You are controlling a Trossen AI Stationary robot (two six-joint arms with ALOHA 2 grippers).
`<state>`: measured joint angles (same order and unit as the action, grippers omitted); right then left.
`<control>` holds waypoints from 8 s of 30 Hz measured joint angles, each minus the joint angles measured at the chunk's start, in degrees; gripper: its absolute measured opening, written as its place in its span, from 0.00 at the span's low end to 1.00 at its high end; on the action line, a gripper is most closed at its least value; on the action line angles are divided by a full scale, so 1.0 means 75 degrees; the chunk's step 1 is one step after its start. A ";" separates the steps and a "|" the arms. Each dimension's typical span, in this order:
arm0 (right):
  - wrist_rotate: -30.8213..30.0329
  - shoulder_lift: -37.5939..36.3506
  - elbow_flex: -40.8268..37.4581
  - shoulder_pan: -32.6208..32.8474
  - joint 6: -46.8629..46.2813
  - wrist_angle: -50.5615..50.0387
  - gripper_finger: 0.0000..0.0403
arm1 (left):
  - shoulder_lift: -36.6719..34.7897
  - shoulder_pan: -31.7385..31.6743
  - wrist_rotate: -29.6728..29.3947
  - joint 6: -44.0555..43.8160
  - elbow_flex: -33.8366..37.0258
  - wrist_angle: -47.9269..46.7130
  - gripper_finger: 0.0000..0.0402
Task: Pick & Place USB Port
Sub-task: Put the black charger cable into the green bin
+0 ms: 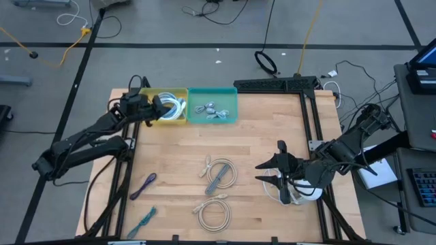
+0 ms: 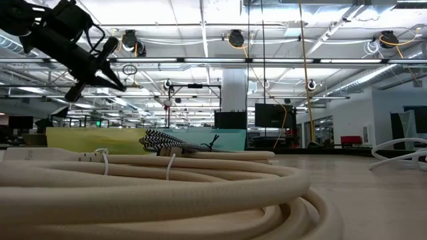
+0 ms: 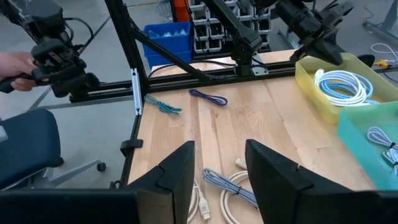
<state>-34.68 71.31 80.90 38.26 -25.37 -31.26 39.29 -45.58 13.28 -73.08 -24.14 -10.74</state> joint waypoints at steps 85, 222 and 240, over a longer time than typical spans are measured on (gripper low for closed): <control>0.1265 -0.0023 -0.1247 -0.0484 -0.1287 -0.0836 0.33 | 0.9983 0.8029 -0.1974 0.2758 -0.7896 -0.4032 0.45; 0.3655 -0.0070 -0.4453 -0.2741 -0.2840 0.9907 0.05 | 0.7784 0.9490 -0.7146 0.4143 -0.7603 0.3386 0.01; 0.3671 -0.0542 -0.4208 -0.6249 -0.1977 0.6574 0.05 | 0.4962 1.0475 -0.7055 0.3238 -0.7612 -0.1937 0.06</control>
<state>-7.14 67.24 49.34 -8.61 -40.20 18.04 76.50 32.98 -39.63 -48.80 -81.23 -25.27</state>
